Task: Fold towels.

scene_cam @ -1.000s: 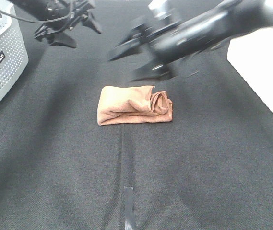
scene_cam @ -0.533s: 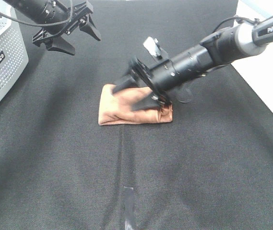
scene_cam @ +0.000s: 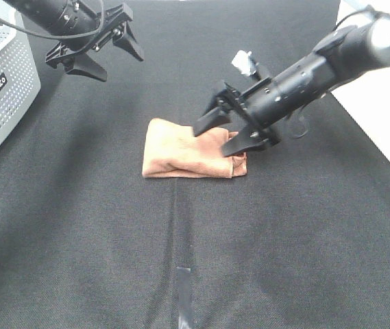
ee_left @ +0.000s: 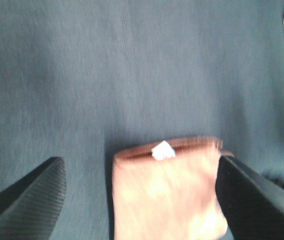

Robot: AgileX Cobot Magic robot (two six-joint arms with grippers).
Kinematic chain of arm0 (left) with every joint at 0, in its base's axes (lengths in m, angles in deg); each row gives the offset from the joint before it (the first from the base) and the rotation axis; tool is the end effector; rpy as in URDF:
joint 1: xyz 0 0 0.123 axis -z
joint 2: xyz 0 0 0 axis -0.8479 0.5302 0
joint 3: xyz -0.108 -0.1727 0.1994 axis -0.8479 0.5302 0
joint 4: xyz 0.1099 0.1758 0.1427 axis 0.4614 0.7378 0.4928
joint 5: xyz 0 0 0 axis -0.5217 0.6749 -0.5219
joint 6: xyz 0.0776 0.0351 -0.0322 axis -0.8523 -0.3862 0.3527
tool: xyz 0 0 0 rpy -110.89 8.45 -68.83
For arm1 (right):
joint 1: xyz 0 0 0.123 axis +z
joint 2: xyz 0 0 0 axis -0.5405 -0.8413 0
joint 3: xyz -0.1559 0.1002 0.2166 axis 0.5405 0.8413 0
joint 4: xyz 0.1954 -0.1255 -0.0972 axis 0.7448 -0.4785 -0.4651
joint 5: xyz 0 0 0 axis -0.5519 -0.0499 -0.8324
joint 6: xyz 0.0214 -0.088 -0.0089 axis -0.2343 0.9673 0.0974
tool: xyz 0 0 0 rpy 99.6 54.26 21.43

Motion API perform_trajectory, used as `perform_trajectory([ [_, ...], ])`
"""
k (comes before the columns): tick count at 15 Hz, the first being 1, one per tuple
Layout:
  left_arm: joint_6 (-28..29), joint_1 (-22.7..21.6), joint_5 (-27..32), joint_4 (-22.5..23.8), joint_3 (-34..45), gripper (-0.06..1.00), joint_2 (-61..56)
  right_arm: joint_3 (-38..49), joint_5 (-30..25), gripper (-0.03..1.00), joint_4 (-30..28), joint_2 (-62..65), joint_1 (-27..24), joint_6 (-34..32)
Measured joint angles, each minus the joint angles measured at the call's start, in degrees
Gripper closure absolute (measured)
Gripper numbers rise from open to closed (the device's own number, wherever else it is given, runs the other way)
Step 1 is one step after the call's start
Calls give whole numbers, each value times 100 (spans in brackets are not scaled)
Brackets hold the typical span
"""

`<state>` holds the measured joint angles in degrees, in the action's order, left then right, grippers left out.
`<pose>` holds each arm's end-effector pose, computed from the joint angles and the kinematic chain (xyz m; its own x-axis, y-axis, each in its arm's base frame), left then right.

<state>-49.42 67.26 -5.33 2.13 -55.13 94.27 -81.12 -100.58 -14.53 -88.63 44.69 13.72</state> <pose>0.4935 -0.1233 0.2222 -0.9210 -0.1512 -0.3589 0.0765 0.8334 -0.5473 0.4274 0.1525 0.1218 -0.9643 -0.1280 -0.2317 -0.2526 0.7069 0.6607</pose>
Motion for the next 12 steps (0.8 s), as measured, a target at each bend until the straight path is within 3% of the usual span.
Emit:
perform_trajectory([
  [3, -138, 0, 688, 533, 0, 17, -407, 0, 126, 21, -785, 504, 0, -97],
  [4, -138, 0, 688, 533, 0, 17, -407, 0, 126, 21, -785, 504, 0, -97],
  [6, -11, 0, 1071, 1134, 0, 17, -928, 0, 40, 21, -1089, 1123, 0, -516],
  [8, 166, 0, 1415, 1696, 0, 17, -1455, 0, -212, 21, -1455, 1604, 0, -963],
  [12, 458, 0, 1495, 2659, 338, 17, -2716, 0, -1031, 21, -2464, 2492, 0, -1776],
])
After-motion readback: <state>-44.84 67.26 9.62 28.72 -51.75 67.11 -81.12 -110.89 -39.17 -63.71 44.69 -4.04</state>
